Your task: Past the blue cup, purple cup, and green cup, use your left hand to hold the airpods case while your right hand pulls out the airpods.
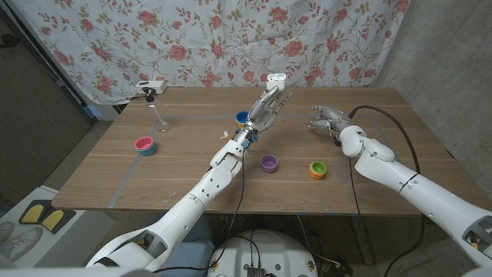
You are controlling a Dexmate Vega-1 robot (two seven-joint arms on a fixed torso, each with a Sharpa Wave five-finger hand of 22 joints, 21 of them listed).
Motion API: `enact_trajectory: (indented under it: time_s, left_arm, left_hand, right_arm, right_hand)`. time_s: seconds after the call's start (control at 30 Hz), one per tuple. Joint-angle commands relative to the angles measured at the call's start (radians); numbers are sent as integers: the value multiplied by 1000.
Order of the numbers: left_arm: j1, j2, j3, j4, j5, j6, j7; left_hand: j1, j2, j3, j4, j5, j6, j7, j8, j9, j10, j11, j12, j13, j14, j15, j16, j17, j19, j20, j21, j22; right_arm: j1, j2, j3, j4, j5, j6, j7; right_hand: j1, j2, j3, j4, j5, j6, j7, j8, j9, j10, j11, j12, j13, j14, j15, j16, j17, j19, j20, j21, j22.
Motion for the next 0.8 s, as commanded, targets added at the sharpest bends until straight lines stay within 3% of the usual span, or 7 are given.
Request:
enact_trajectory:
  time_s: [0.03,0.8]
  left_arm:
    - [-3,-1,-2,7,-2,1,-3]
    - [-7,-3,-7,24,-10,6,-16]
  left_hand:
    - [3,11,3,4,6,5,-2,1,2,62,-52,49,80,43,-45,0,4,-4,2,2,2]
    - [3,11,4,4,6,6,-2,1,-8,62,-53,47,79,42,-45,-1,7,-6,4,1,2]
  right_arm:
    - [2,6,-20,8,-33,-7,11]
    - [0,20,-33,29,-59,-11,20]
  right_hand:
    - [7,2,-7,1,-2,7,3,2,4,31,-31,1,0,4,-165,-3,3,-1,5,-2,2]
    - [0,8,-12,7,-12,-31,14,-13,5,21,-31,-4,-16,-2,-159,-10,0,-8,4,-4,2]
